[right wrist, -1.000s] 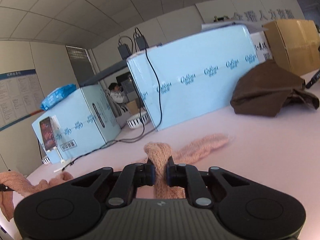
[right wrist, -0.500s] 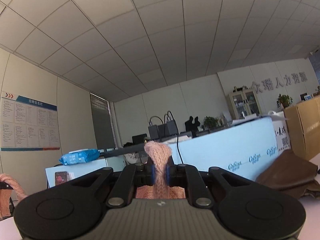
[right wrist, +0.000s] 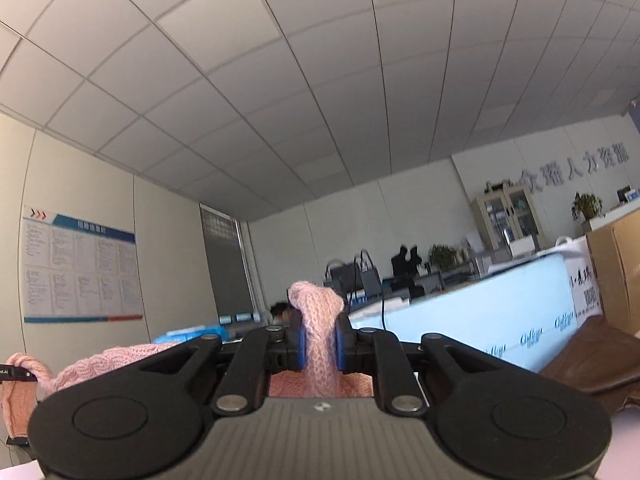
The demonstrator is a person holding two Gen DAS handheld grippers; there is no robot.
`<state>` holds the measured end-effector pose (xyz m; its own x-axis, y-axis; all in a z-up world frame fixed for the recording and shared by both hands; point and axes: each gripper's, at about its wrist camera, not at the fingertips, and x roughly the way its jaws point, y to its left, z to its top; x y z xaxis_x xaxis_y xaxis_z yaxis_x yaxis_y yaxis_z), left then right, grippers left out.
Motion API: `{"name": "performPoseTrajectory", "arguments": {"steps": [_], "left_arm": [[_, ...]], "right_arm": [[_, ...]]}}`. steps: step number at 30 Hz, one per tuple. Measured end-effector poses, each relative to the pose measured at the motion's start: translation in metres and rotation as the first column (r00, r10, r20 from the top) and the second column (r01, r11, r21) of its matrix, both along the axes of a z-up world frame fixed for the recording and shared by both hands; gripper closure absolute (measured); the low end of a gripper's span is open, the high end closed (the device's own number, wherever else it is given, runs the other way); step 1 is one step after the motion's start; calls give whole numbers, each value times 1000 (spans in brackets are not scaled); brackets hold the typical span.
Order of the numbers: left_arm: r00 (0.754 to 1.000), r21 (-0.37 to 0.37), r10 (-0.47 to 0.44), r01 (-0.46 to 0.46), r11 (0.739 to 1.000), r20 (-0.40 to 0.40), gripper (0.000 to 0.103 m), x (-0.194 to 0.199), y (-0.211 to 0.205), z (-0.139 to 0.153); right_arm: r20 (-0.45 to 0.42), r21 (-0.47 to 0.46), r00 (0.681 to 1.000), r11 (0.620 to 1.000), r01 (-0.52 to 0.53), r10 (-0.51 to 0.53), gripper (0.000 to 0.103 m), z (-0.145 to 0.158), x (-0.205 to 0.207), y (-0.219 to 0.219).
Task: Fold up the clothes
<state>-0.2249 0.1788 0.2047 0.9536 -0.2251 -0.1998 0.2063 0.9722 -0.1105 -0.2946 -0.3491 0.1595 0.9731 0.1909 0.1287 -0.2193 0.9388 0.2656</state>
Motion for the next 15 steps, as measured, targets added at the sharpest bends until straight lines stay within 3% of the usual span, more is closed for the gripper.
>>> {"name": "performPoseTrajectory", "arguments": {"steps": [2, 4, 8, 11, 14, 15], "left_arm": [[995, 75, 65, -59, 995, -77, 89, 36, -7, -13], [980, 193, 154, -128, 973, -126, 89, 73, -18, -30], [948, 338, 226, -143, 930, -222, 89, 128, -36, -72], [922, 378, 250, -128, 917, -296, 88, 157, -41, -102], [900, 337, 227, -97, 936, -372, 87, 169, -38, -125], [894, 325, 211, -79, 942, -395, 82, 171, -37, -131]], "right_arm": [[-95, -9, 995, 1000, -11, 10, 88, -11, 39, 4], [-170, -9, 985, 1000, -18, 16, 88, -21, 71, 9], [-311, -46, 950, 999, -23, 7, 88, -42, 132, 32], [-407, -83, 914, 996, -35, -2, 88, -67, 166, 51], [-484, -79, 875, 995, -65, 19, 87, -90, 196, 66], [-503, -77, 864, 995, -69, 21, 85, -98, 201, 70]]}}
